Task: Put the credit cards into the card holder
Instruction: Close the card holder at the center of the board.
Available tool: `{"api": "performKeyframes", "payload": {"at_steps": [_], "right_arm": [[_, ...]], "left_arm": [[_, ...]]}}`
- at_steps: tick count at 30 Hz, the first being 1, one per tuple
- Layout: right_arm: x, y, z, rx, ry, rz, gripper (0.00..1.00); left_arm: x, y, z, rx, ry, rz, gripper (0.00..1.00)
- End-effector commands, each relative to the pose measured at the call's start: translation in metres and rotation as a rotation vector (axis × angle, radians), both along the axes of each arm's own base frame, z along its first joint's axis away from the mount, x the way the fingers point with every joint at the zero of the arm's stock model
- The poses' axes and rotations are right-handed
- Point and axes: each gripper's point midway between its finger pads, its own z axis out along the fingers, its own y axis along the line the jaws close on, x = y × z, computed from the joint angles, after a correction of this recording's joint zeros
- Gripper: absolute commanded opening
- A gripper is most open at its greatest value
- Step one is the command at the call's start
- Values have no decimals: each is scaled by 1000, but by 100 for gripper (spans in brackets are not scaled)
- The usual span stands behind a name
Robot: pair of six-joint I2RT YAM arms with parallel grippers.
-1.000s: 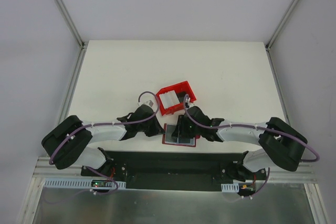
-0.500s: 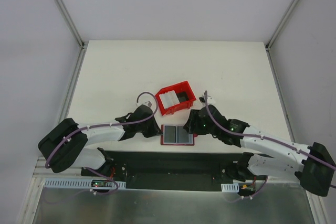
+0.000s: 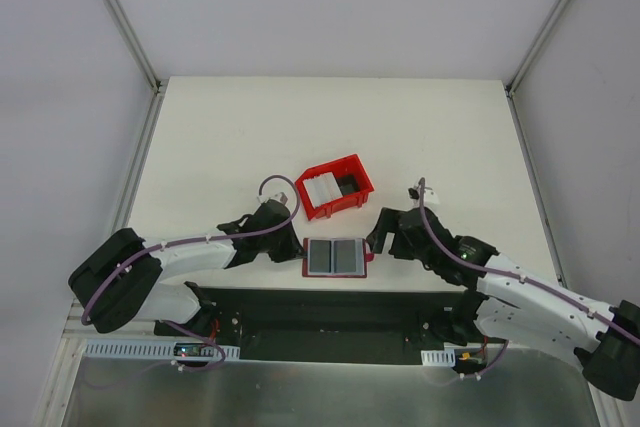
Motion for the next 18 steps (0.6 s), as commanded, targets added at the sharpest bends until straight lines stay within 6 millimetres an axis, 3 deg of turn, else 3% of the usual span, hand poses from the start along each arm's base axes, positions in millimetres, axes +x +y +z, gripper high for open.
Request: {"api": "performKeyframes", "payload": {"at_steps": [1,7,13,18], "right_arm": [[12,-5,22,91,-46,-81,96],[10,-2,20,107,49,-49,99],[1,8,10,106,89,39,74],[0,20,2,96,140,77,67]], "left_arm": [[-5,19,-13,108,10,-2,0],[4,20,-6,112,-35,7,0],[6,19,-2,136,-40,-21,0],[4,17,-2,130,-27,-23,0]]}}
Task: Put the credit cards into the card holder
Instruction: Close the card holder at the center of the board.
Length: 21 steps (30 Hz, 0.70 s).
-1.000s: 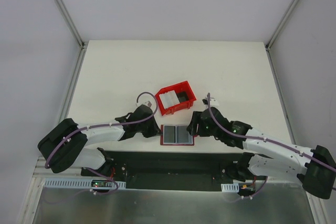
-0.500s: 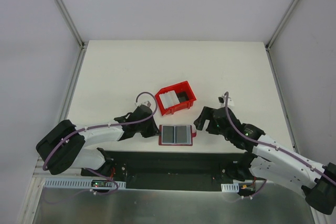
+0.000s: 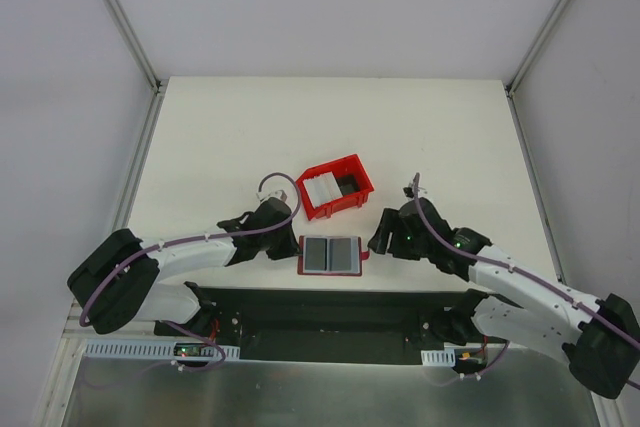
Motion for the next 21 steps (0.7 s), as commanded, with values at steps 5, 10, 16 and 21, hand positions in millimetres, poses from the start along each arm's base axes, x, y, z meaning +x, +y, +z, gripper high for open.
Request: {"api": "performKeyframes", "payload": {"at_steps": [5,10,16,21], "right_arm": [[6,27,-1,0,57,86,58],[11,33,-12,-1,70,79,48],[6,37,-18,-10,121,111,36],[3,32,-27,-40,135,108,12]], "left_arm": [[-3,10,-7,66,17,-7,0],[-6,12,-9,69,26,-4,0],[-4,11,-8,69,18,-13,0],[-2,9,-4,57,6,-13,0]]}}
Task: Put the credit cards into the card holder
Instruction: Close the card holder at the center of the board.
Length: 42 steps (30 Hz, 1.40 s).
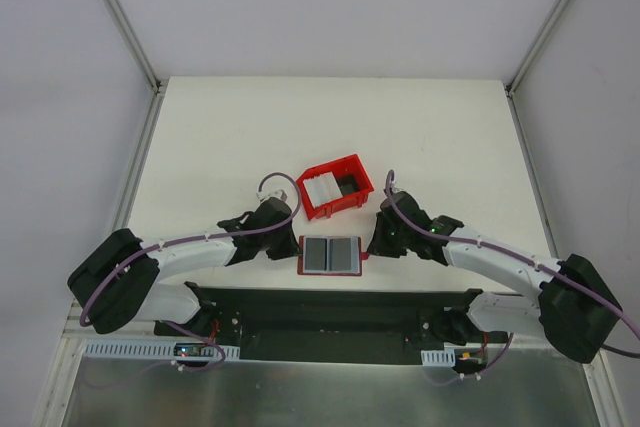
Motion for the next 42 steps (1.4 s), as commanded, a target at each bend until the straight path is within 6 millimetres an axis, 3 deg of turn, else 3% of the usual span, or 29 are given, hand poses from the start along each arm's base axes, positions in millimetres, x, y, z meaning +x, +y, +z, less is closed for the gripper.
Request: {"api": "performKeyframes", "payload": {"at_steps": [1,4,15,22,26,34,42], "right_arm": [[5,3,8,3,-17,10,8],[3,0,4,-13,-14,8,1],[1,6,-9,41,-15,15,1],[4,19,-1,114,-39,29,1],[5,19,-1,124,-48,19,0],[6,11,-1,141,-71,-38,1],[5,5,-2,139,-89,-59,1]], "left_arm": [[-1,7,-1,47,-4,-14,0],[0,0,9,20,-16,-50,0],[4,-31,72,-134,-106,-142,0],[1,-62,92,-165,-110,-263,0],[-2,-78,92,-152,-108,-318,0],[-2,-106,72,-113,-39,-365,0],[-10,-130,40,-90,81,-422,0]]}}
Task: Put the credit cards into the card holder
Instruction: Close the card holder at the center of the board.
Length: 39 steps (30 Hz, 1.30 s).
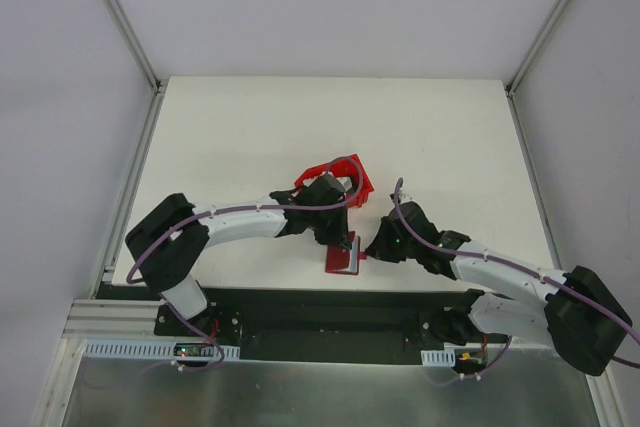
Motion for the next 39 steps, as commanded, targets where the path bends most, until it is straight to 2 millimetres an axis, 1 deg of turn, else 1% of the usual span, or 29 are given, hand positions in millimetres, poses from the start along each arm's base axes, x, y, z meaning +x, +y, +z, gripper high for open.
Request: {"api": "performKeyframes", "payload": {"at_steps": [1,4,7,8,10,13,15,21,22,23,26,31,34,36,39], "right_arm": [[5,0,5,19,-30,-31,1],[5,-1,5,19,-28,-32,1],[5,-1,5,20,-31,-31,1],[5,-1,5,20,-29,-32,1],[6,-1,5,21,-30,-33,1],[5,0,5,19,-30,-31,1],[6,-1,5,21,-27,-36,1],[4,-2,6,23,-26,-36,1],[4,-2,7,23,-28,-37,1],[9,-5,6,8,-46,-59,1],[10,-5,8,11,-54,-60,2],[13,-6,13,17,-72,-80,2],[16,-11,13,5,-98,-95,3],[17,-12,15,-7,-107,-86,4],[16,-13,16,-23,-100,-73,4]], "left_arm": [[-12,-12,-18,25,67,-71,0],[-20,-10,-31,42,112,-69,9],[-23,-4,-33,53,104,-73,19],[-23,-2,-32,54,96,-72,21],[-23,2,-30,54,78,-66,28],[-21,2,-20,35,48,-76,38],[-21,1,-14,21,30,-84,42],[-17,1,10,-26,-38,-102,45],[-16,1,15,-35,-51,-102,47],[-16,2,18,-38,-66,-99,48],[-12,8,25,-39,-110,-83,49],[-8,22,25,-5,-154,-50,51],[-7,36,24,15,-184,-14,52],[-5,45,23,34,-207,6,55],[-3,53,22,60,-229,18,56]]}}
